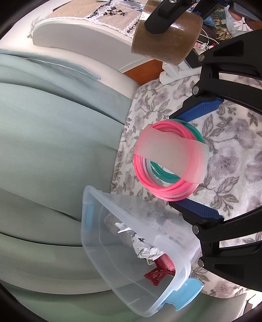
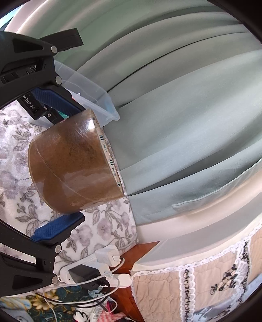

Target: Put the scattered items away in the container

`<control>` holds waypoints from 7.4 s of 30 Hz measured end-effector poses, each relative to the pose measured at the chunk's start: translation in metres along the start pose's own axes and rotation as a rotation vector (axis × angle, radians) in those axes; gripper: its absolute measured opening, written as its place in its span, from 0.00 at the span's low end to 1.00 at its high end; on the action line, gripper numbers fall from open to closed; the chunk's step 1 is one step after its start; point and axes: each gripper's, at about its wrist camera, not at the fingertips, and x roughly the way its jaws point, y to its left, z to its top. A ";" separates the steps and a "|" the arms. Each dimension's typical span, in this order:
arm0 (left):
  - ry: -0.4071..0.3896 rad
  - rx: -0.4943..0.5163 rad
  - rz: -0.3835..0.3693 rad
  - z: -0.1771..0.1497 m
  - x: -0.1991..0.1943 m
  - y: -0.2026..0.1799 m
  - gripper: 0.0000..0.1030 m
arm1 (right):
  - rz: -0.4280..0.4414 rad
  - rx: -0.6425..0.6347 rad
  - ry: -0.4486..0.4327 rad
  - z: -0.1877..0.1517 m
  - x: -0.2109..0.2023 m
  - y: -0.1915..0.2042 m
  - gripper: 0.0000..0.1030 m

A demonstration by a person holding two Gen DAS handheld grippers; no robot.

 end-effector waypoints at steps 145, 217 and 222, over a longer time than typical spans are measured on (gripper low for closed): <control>-0.177 -0.047 0.018 0.042 -0.107 0.084 0.82 | 0.195 -0.257 0.071 -0.001 -0.011 0.130 0.89; 0.043 0.037 0.080 0.013 -0.096 0.096 0.93 | -0.144 -0.243 0.223 -0.050 -0.024 0.101 1.00; 0.053 0.035 0.068 0.012 -0.096 0.105 0.96 | -0.152 -0.246 0.222 -0.052 -0.022 0.110 1.00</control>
